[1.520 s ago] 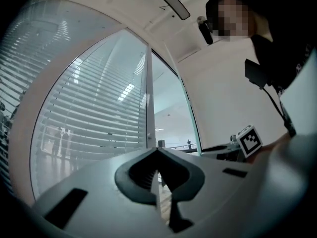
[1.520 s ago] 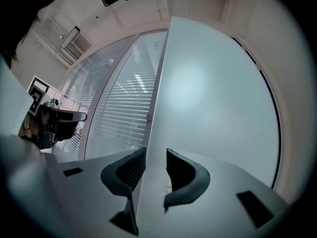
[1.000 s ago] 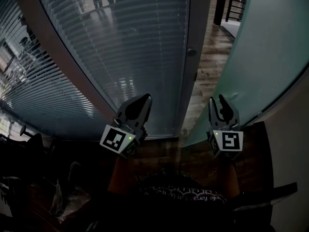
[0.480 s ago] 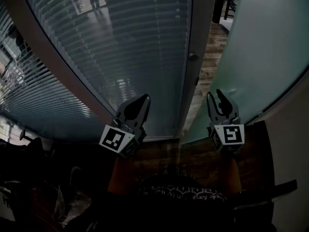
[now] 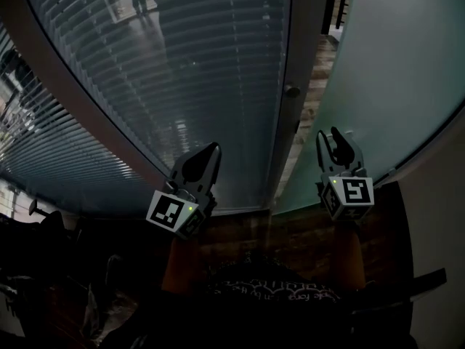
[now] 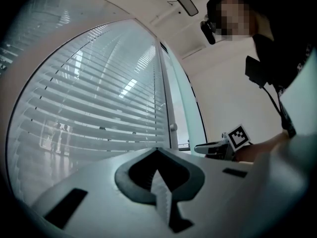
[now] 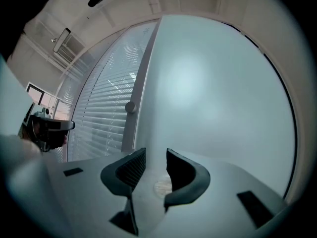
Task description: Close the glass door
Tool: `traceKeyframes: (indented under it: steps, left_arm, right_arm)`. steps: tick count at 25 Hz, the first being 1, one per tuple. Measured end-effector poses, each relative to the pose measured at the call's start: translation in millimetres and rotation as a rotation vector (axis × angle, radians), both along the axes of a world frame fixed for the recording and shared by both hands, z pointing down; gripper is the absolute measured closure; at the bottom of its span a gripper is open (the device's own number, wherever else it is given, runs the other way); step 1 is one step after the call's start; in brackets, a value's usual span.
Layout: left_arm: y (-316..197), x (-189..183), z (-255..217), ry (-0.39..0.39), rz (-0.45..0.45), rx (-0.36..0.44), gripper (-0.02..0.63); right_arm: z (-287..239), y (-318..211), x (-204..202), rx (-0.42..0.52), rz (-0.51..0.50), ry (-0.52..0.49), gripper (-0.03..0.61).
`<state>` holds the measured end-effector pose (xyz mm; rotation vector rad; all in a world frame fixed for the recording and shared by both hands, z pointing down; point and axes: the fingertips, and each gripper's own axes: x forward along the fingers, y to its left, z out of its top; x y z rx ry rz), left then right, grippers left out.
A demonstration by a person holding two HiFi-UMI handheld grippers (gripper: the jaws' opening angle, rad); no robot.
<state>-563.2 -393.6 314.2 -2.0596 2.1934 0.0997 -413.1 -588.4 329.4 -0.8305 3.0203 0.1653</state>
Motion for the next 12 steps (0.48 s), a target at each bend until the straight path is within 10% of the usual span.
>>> traceKeyframes:
  steps: [12]
  left_arm:
    - [-3.2,-9.5,13.8,-0.002,0.012,0.006,0.612]
  right_arm:
    - [18.8,-14.9,-21.3,-0.014,0.015,0.005,0.449]
